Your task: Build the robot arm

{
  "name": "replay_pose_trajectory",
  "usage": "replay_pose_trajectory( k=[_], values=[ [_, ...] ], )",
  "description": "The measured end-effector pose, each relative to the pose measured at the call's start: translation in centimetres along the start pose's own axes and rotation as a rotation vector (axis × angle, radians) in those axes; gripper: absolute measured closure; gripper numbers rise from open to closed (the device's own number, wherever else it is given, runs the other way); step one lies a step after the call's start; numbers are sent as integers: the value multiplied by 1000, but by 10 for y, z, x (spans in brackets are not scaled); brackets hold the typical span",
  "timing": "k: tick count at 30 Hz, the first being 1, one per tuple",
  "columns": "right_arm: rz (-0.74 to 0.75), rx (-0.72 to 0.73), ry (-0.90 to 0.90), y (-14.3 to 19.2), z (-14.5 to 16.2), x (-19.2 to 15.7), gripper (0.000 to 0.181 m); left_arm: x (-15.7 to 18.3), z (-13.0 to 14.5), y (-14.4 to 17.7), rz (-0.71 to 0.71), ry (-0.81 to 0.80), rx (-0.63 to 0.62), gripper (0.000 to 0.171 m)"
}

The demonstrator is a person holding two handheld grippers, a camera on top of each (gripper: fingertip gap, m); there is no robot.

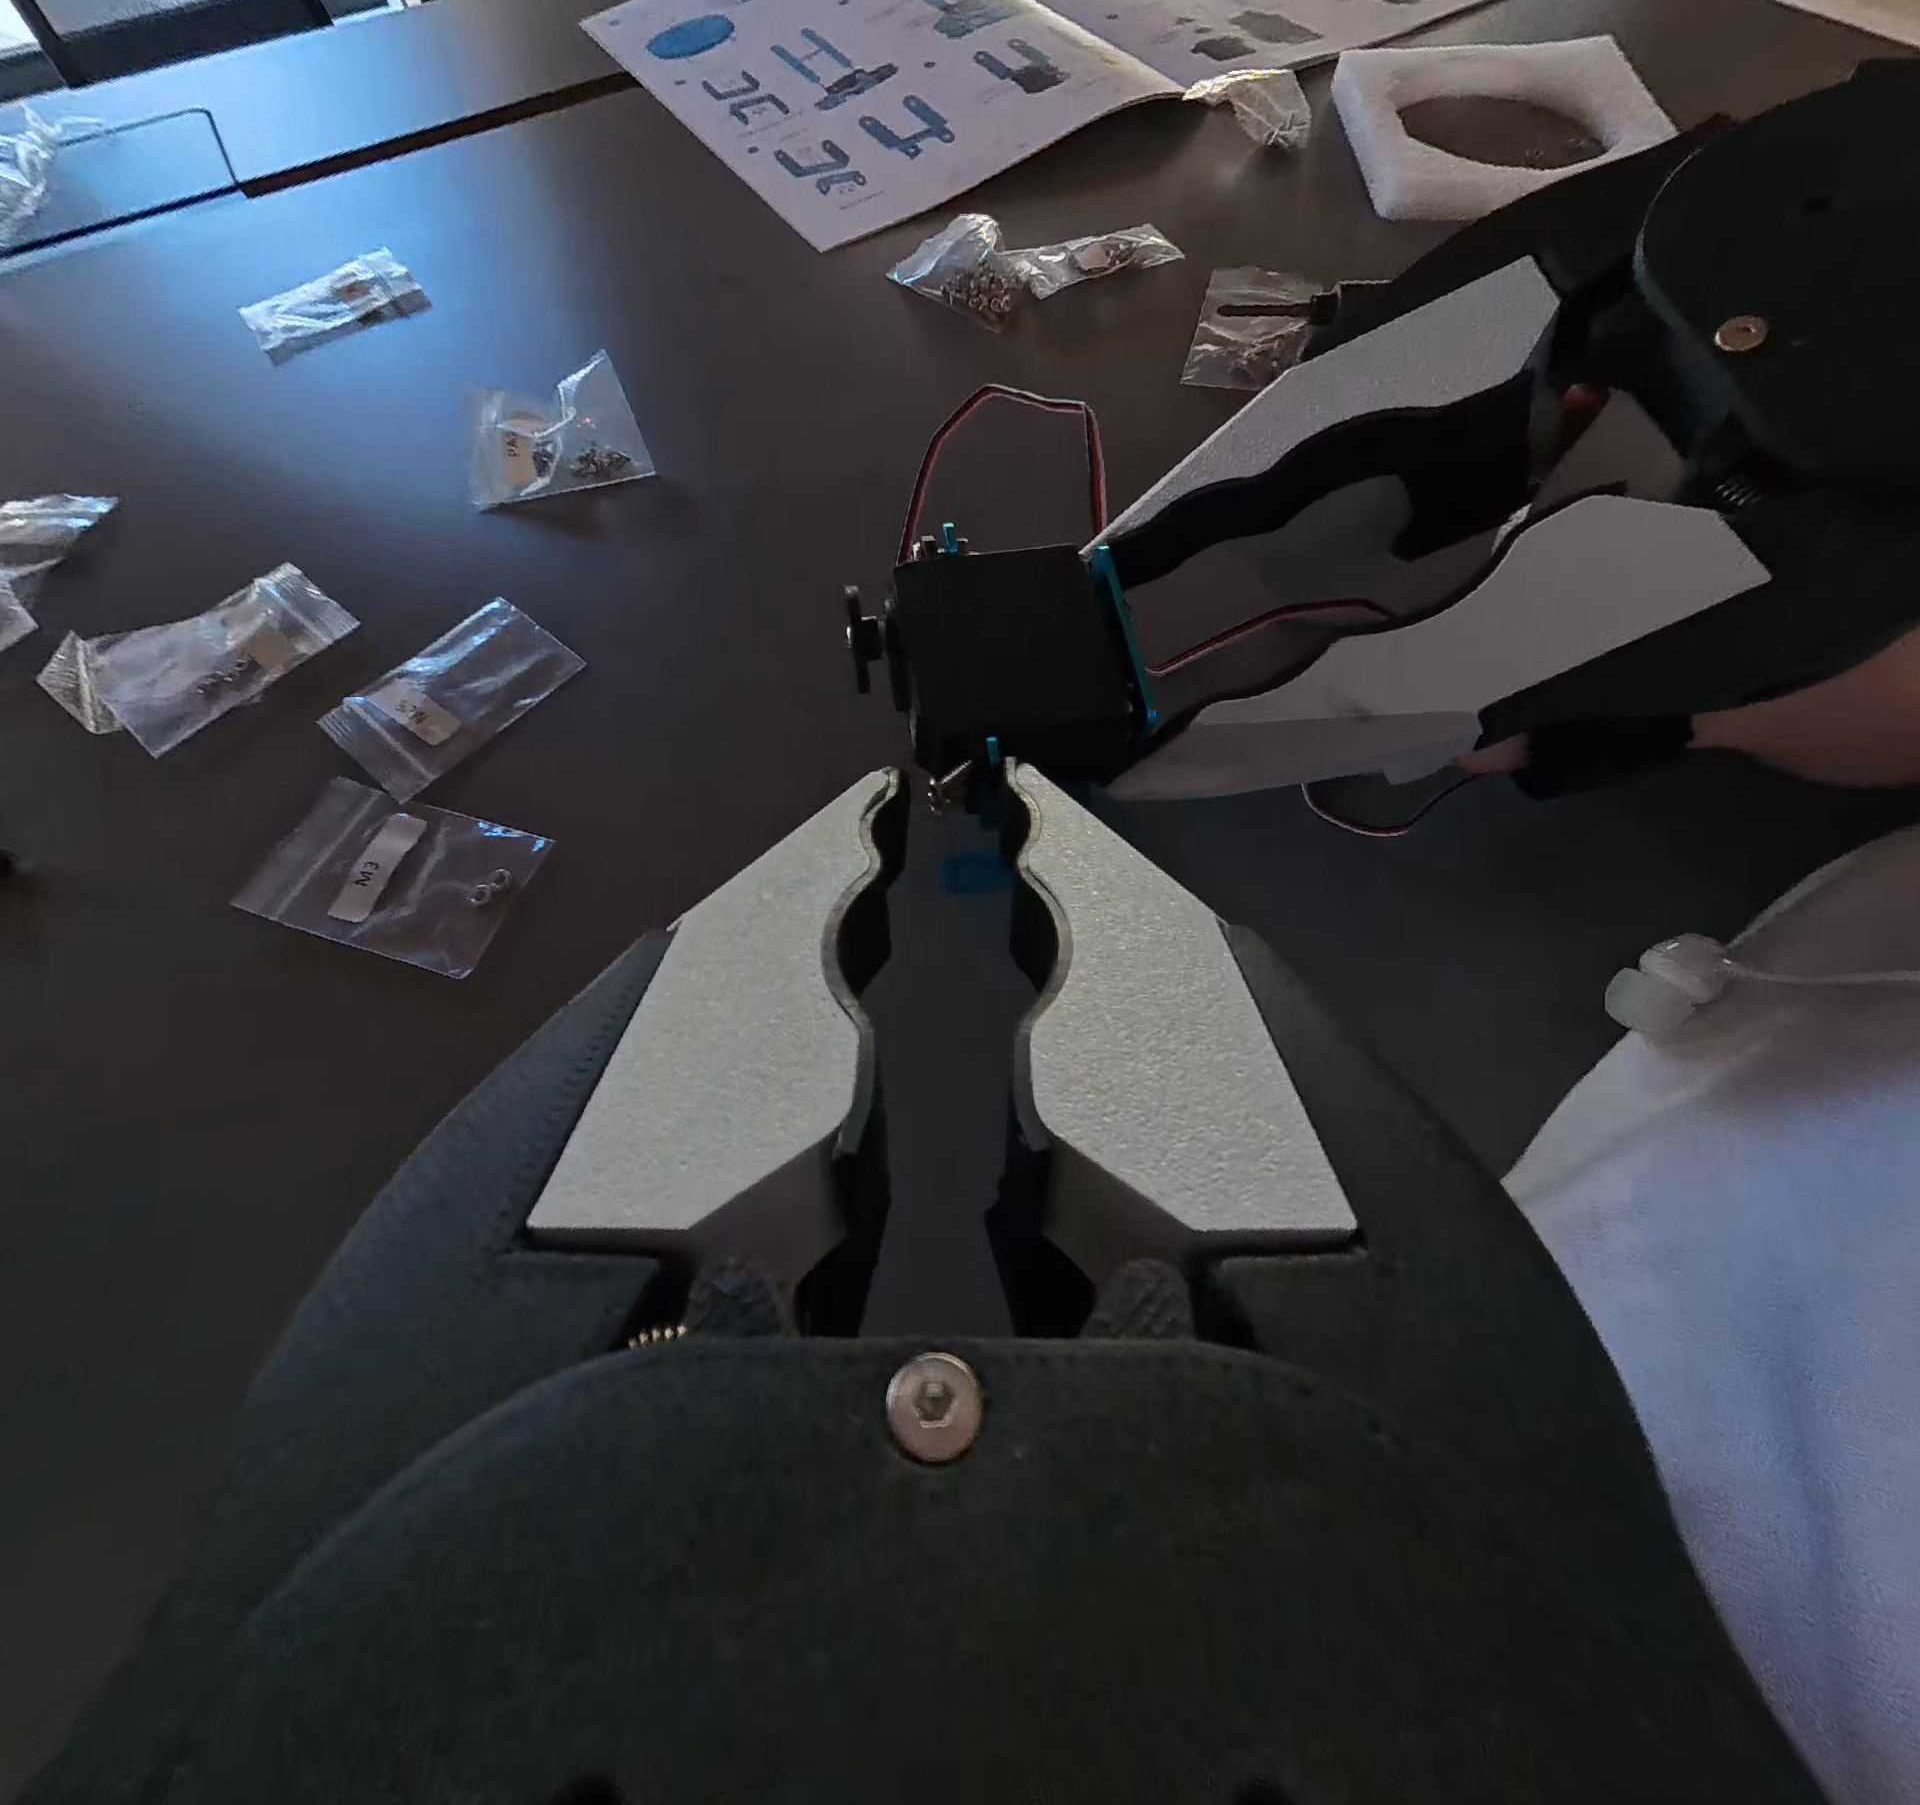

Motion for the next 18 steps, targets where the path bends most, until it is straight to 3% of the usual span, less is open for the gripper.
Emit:
replay_pose_trajectory(
  k=[6, 10, 14, 18],
  values=[
    [-8, 1, 3, -1, 0, 1, 137, 0, -8, 2, 81, 84, 17, 140],
    [-39, -7, 4, -1, -1, 3, 137, -26, -20, 7, 86, 172, 29, 137],
    [-115, -34, 29, -3, -3, 8, 137, -51, -19, 3, 253, 309, -59, 134],
    [-218, -51, 26, -5, -3, 16, 137, -66, -10, -6, 444, 550, -50, 135]
  ],
)
Point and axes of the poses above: each gripper's, where its closed fingertips meet, y back along the fingers, z out of its underside, x = y × z across the jaws, the point moved 7 cm from there along y, back along the fingers, and after that the axes turned 7 degrees about x, right-handed, at the moved point
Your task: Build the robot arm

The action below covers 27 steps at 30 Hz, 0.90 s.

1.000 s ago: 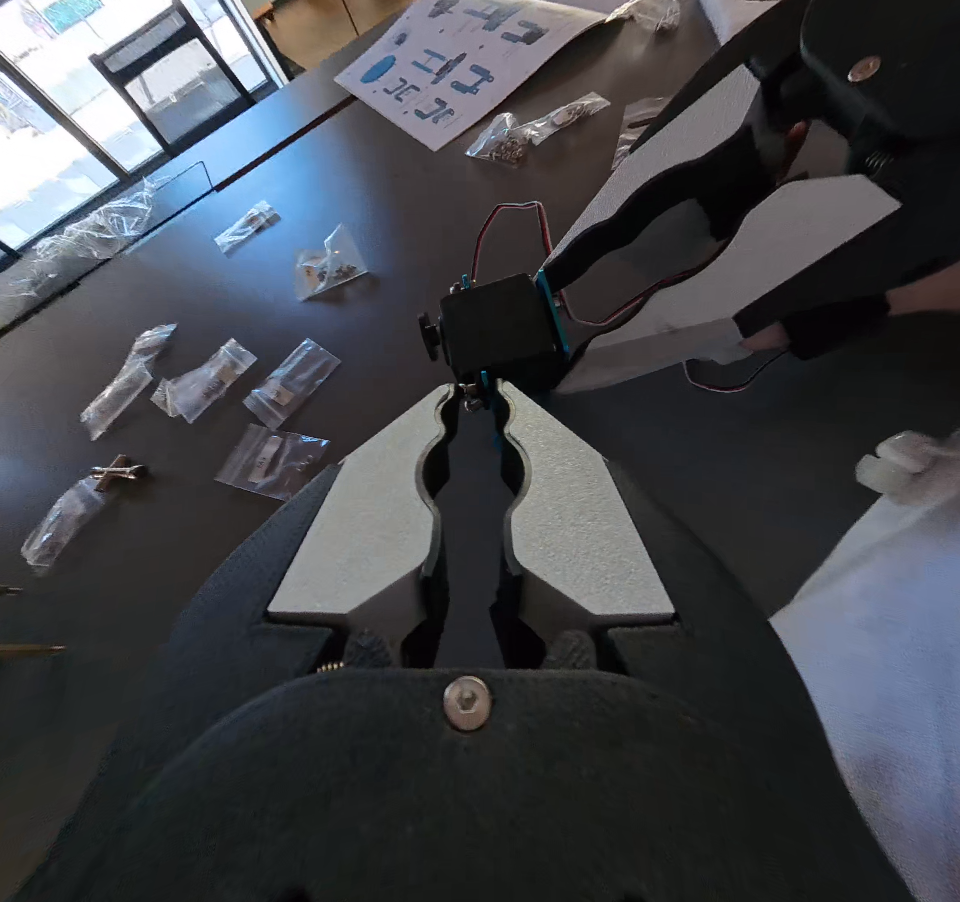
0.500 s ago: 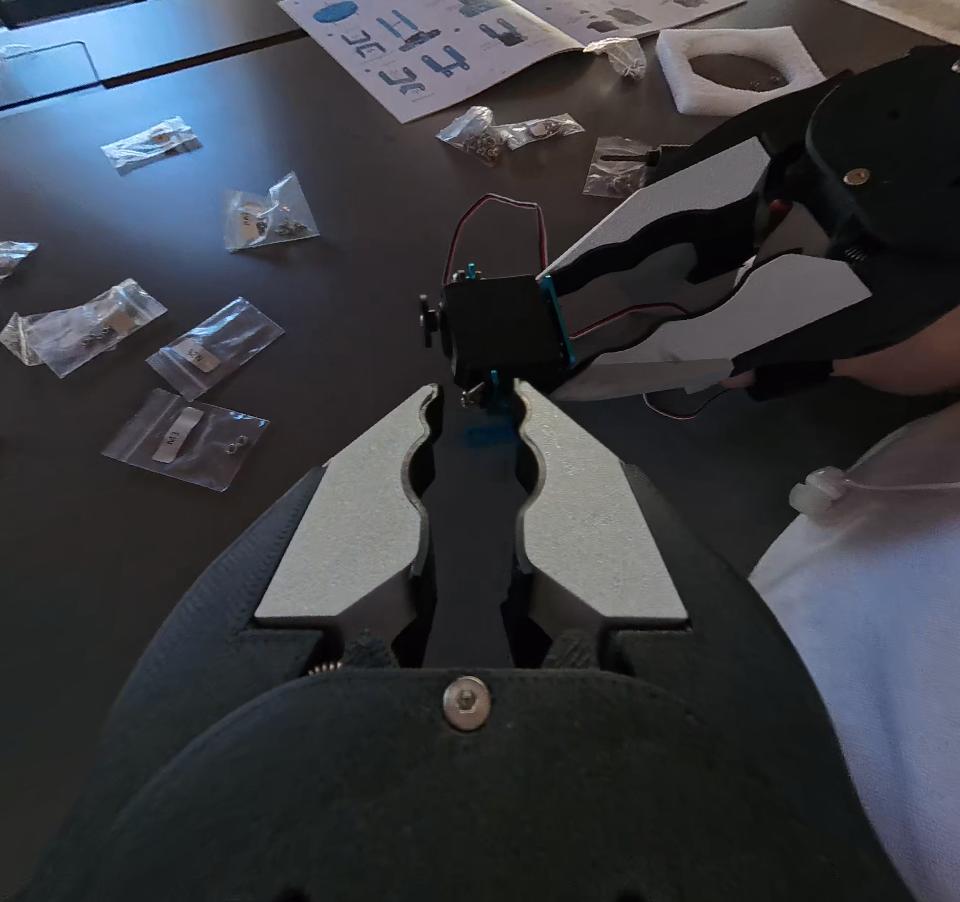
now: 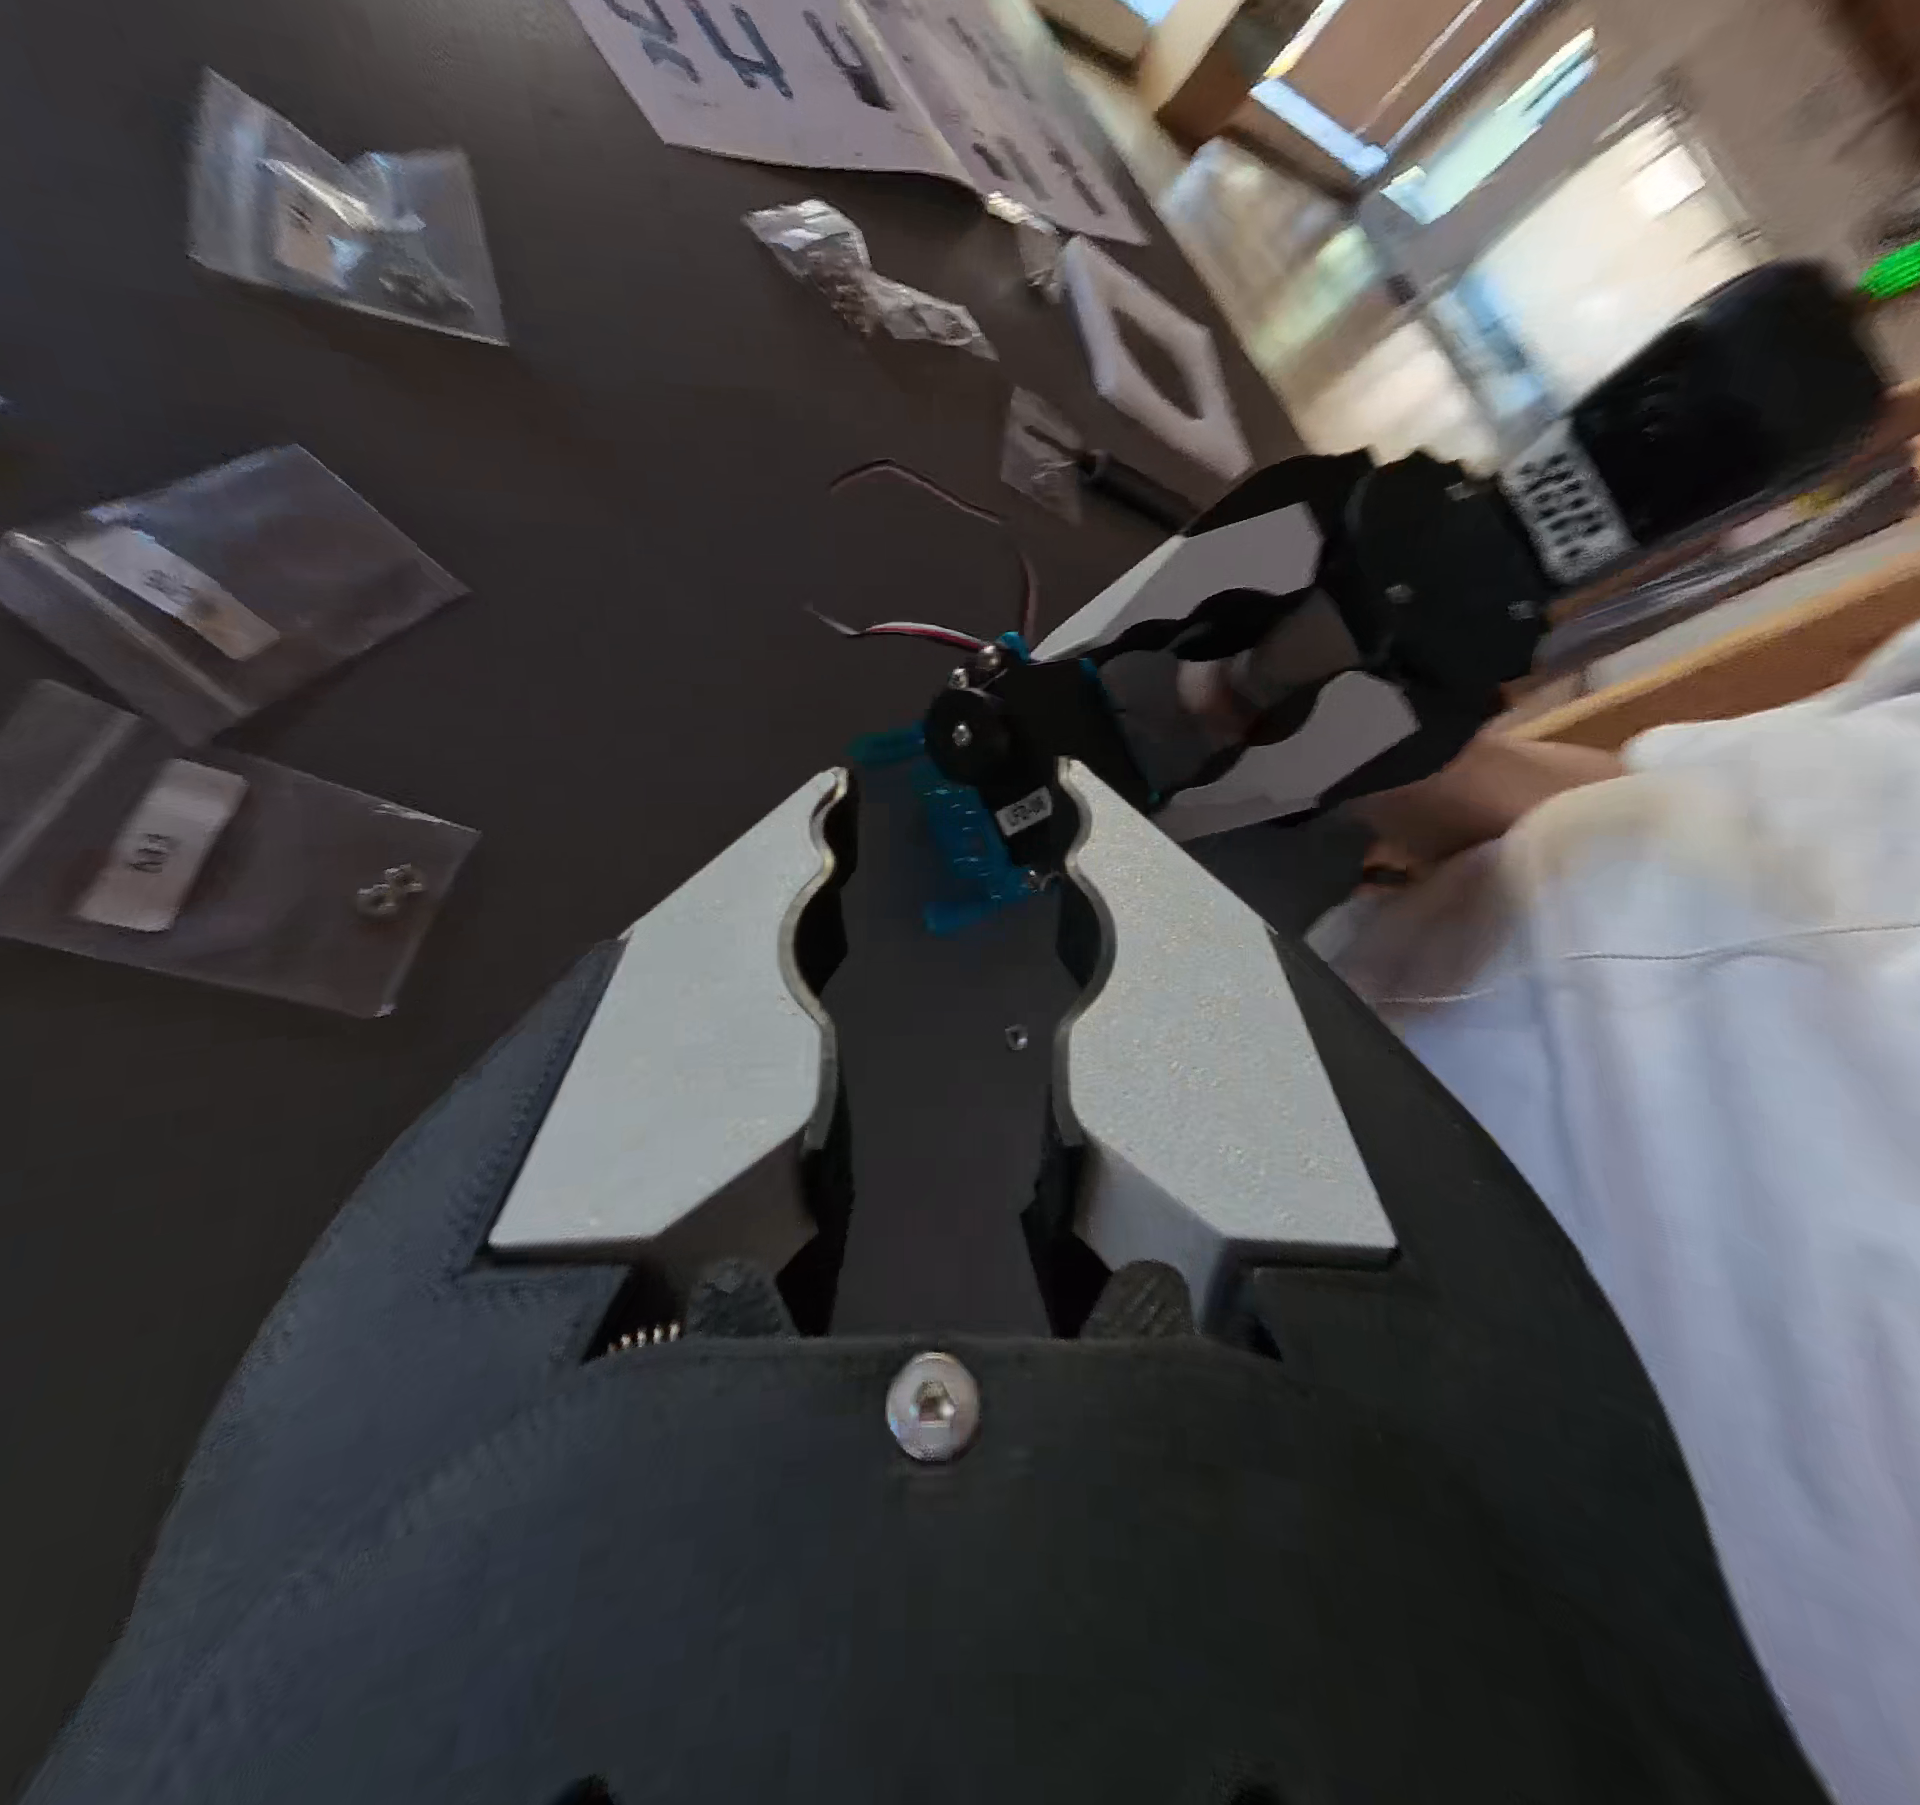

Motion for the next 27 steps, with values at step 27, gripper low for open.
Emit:
replay_pose_trajectory(
  k=[27],
  values=[
    [-390, -17, 51, -12, -5, 27, 137, -28, 10, -23, 380, 387, -105, 151]
  ],
)
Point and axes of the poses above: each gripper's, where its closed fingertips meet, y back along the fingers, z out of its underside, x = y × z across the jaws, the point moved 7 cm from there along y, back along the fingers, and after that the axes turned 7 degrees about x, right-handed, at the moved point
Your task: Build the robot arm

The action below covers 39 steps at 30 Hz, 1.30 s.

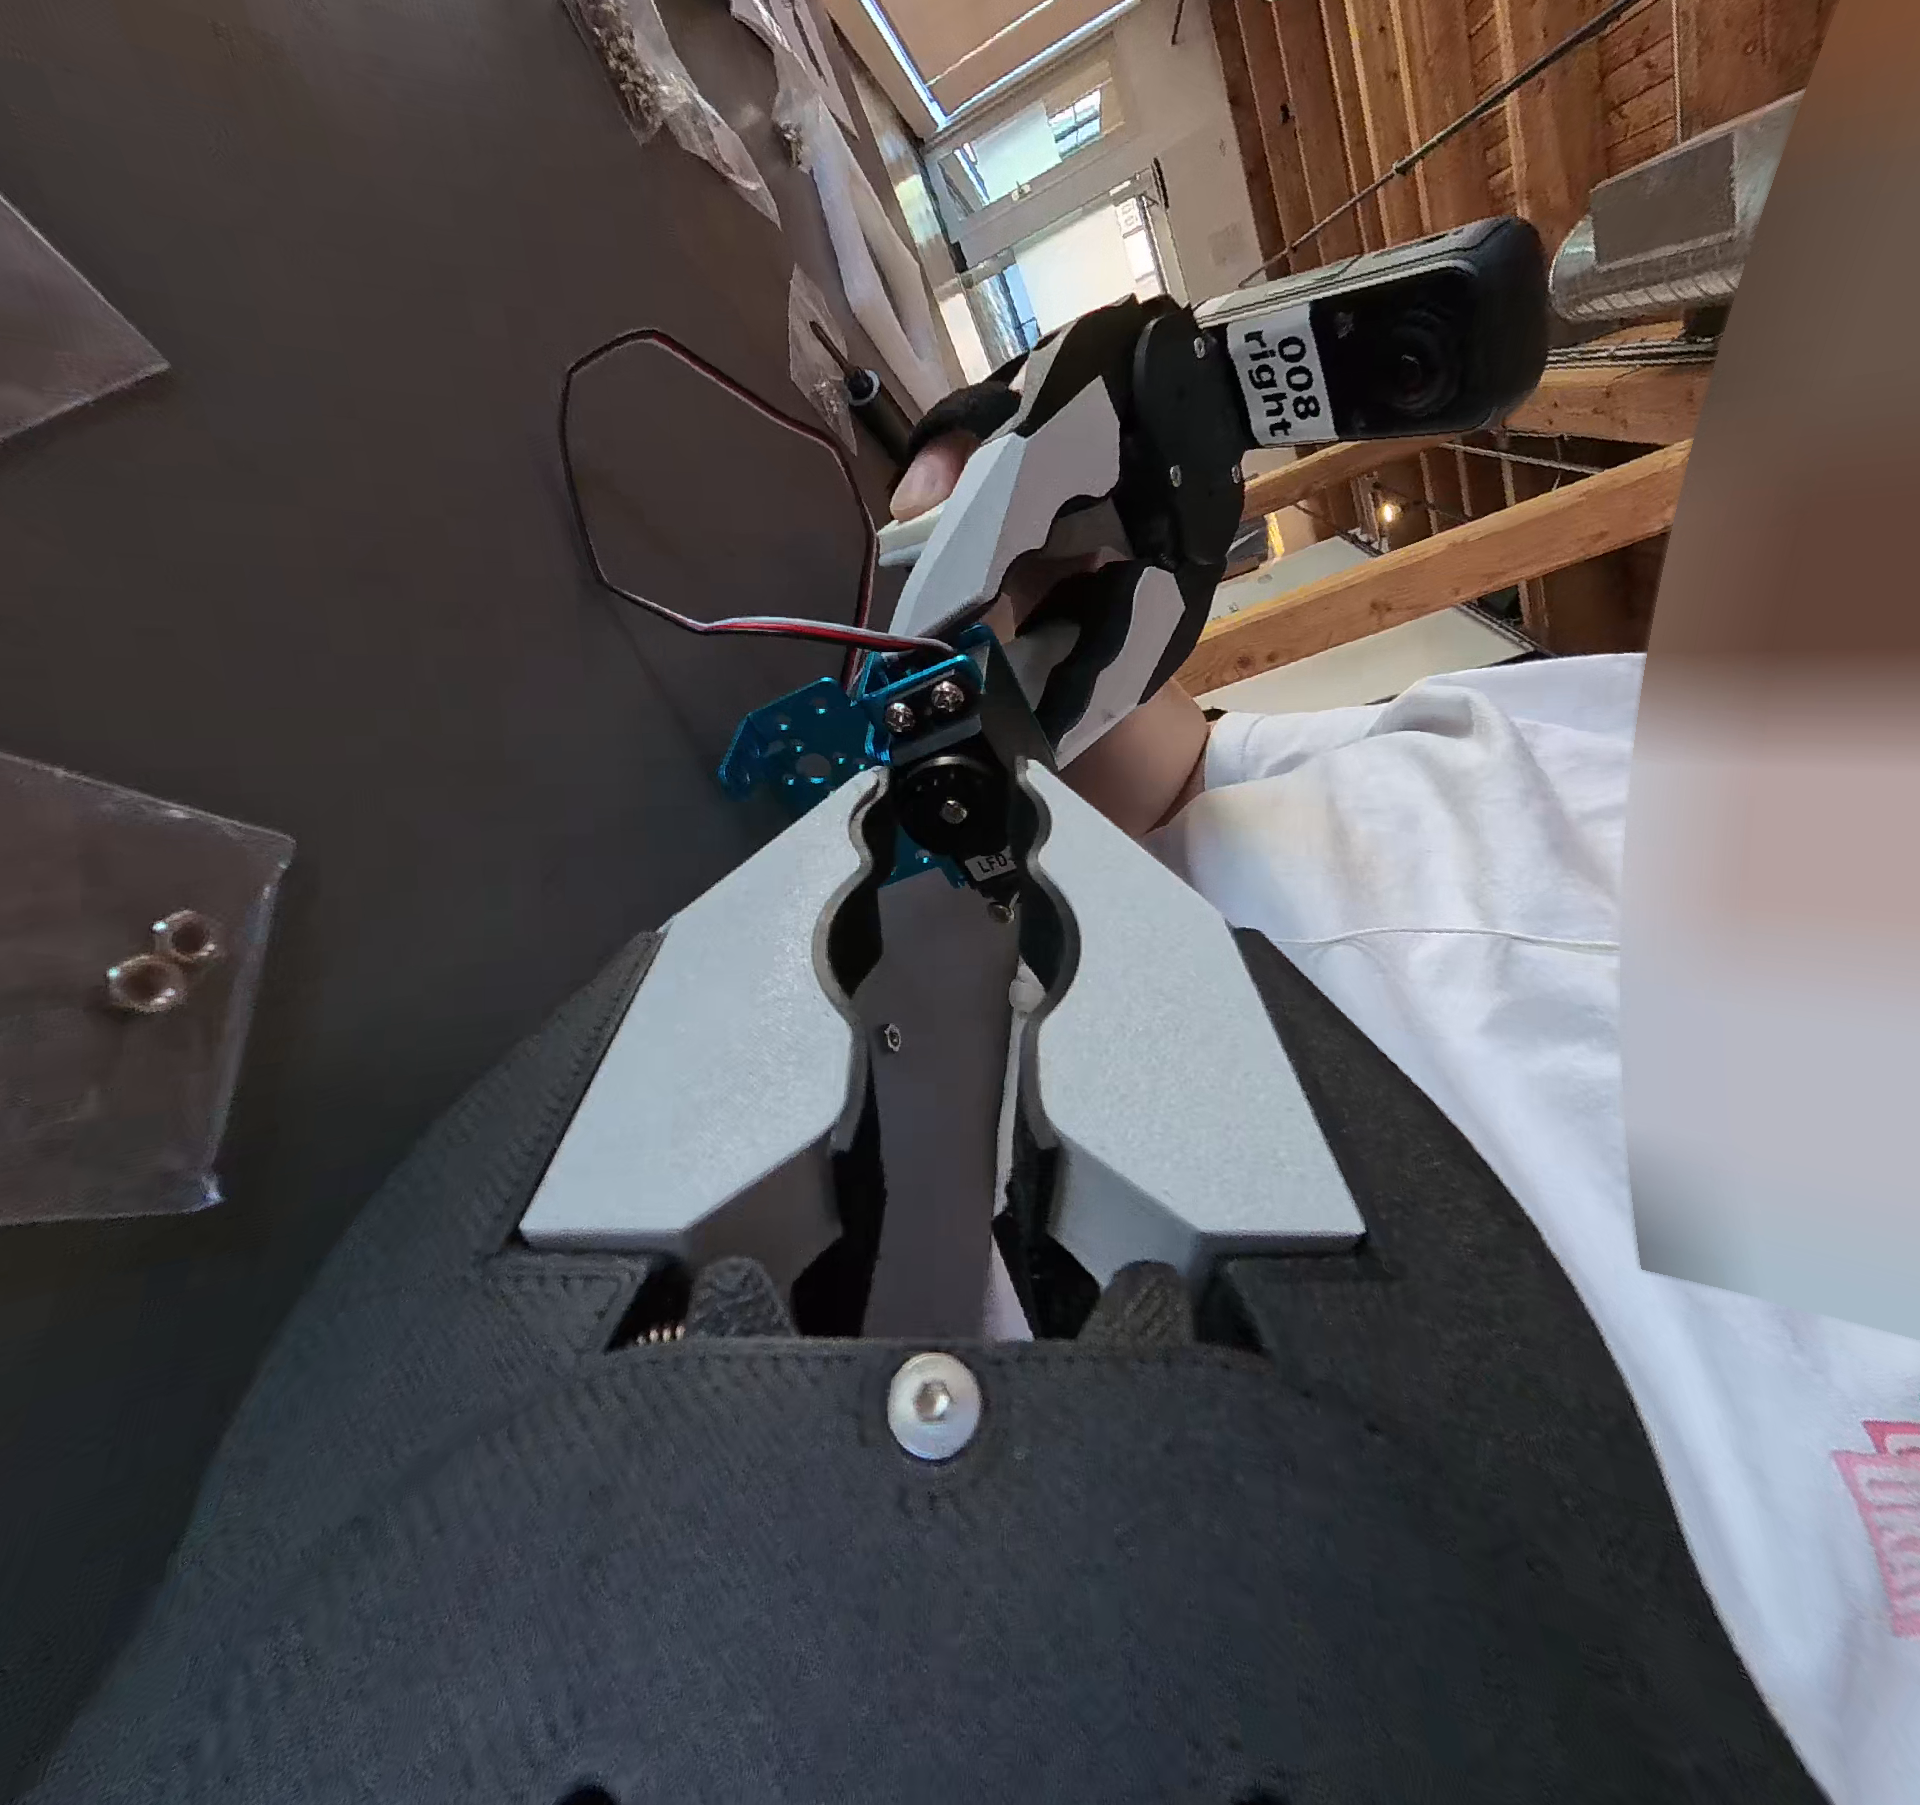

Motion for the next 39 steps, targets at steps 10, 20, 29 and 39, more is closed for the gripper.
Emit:
replay_pose_trajectory(
  k=[10, 20, 29, 39],
  values=[
    [4, 4, 13, 1, 1, -1, 137, 1, 2, -1, -8, 7, 32, 151],
    [4, 11, 17, 2, 3, -1, 137, 0, 3, 5, -50, -1, 86, 139],
    [1, 13, 19, 2, 3, -1, 137, 13, 25, 18, -149, -123, 103, 147],
    [10, 7, 25, 1, 2, -3, 137, 21, 33, 0, -178, -156, 59, 154]
  ],
)
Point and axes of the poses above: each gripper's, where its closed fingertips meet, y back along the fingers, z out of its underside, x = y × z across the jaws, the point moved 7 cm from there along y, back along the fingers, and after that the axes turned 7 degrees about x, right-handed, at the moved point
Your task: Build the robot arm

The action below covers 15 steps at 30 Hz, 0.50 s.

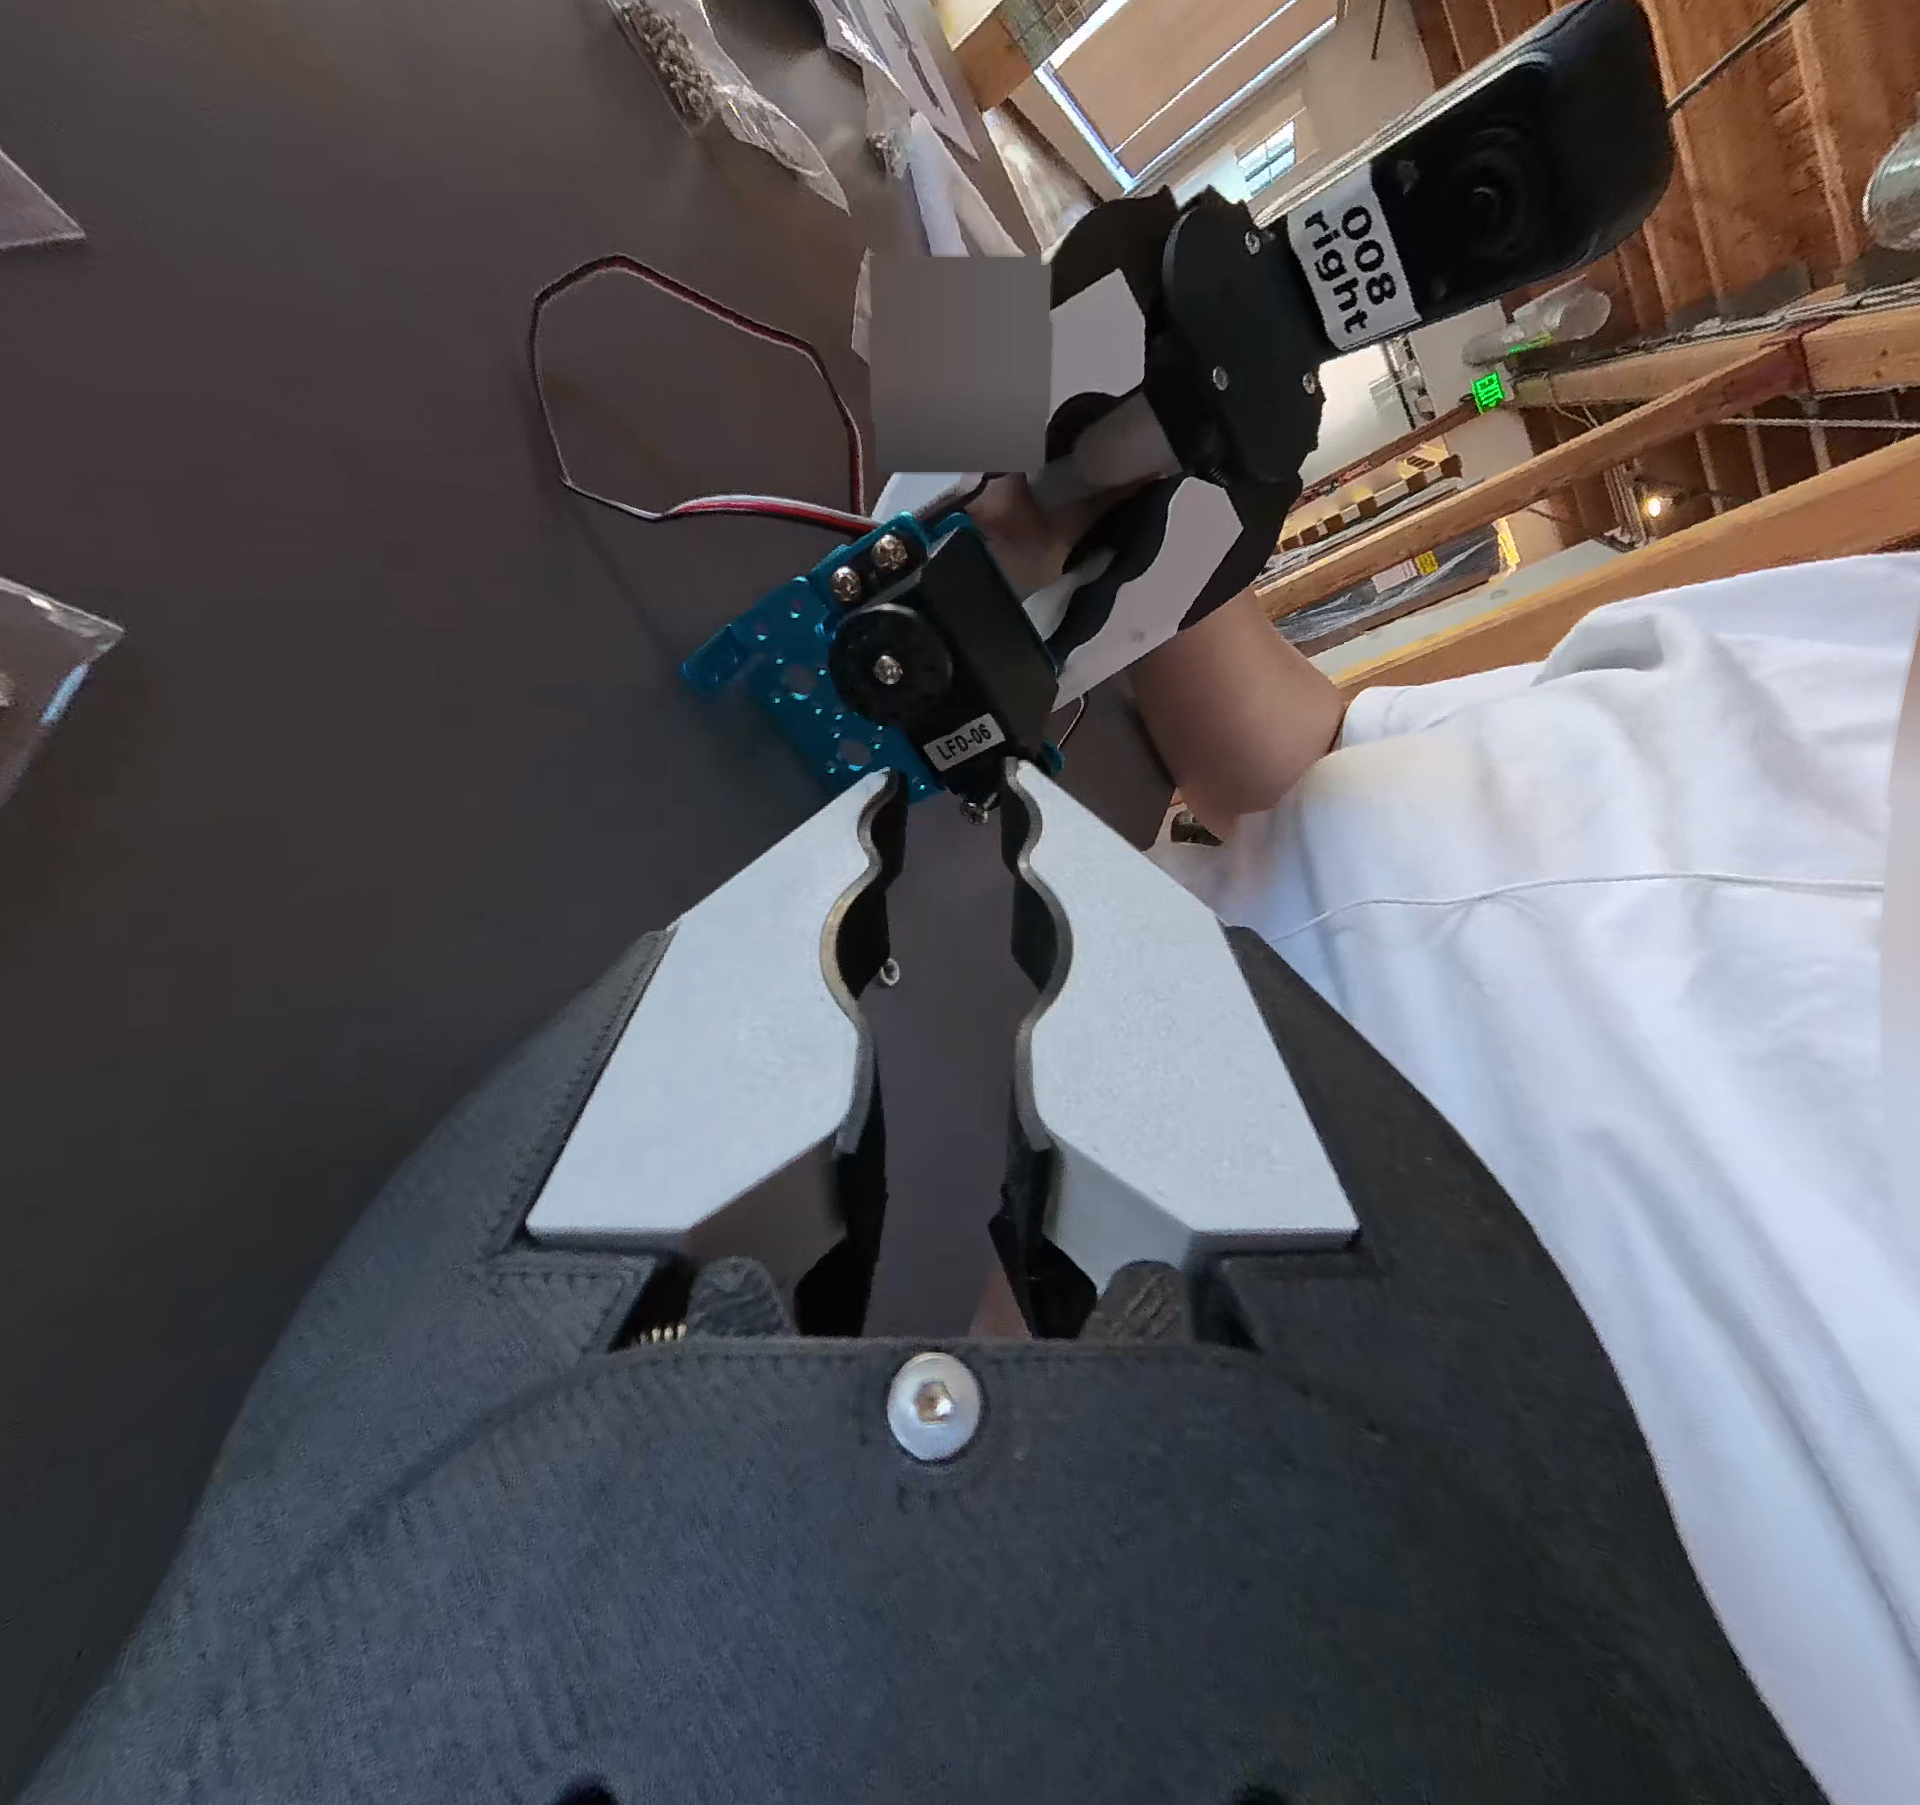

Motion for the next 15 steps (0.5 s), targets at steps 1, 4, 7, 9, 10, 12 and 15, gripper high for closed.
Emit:
replay_pose_trajectory(
  k=[1, 4, 7, 9, 10, 12, 15],
  values=[
    [1, 0, 0, 0, 0, 0, 137, 0, 0, 0, 6, 5, 3, 154],
    [1, -1, 4, 0, 0, 0, 137, 0, 0, 1, 7, 11, 12, 155],
    [2, -1, 7, -1, 0, 0, 137, -1, -2, 4, -7, 7, 24, 155],
    [4, -2, 11, -1, -1, 0, 137, -3, -4, 5, -19, 11, 37, 154],
    [4, -2, 12, -1, -1, 0, 137, -4, -5, 5, -18, 13, 41, 155],
    [6, -1, 13, -1, -1, 0, 137, -5, -6, 4, -18, 14, 31, 155],
    [9, -2, 16, -1, -1, -1, 137, -4, -7, 1, -12, 10, 23, 156]
  ],
)
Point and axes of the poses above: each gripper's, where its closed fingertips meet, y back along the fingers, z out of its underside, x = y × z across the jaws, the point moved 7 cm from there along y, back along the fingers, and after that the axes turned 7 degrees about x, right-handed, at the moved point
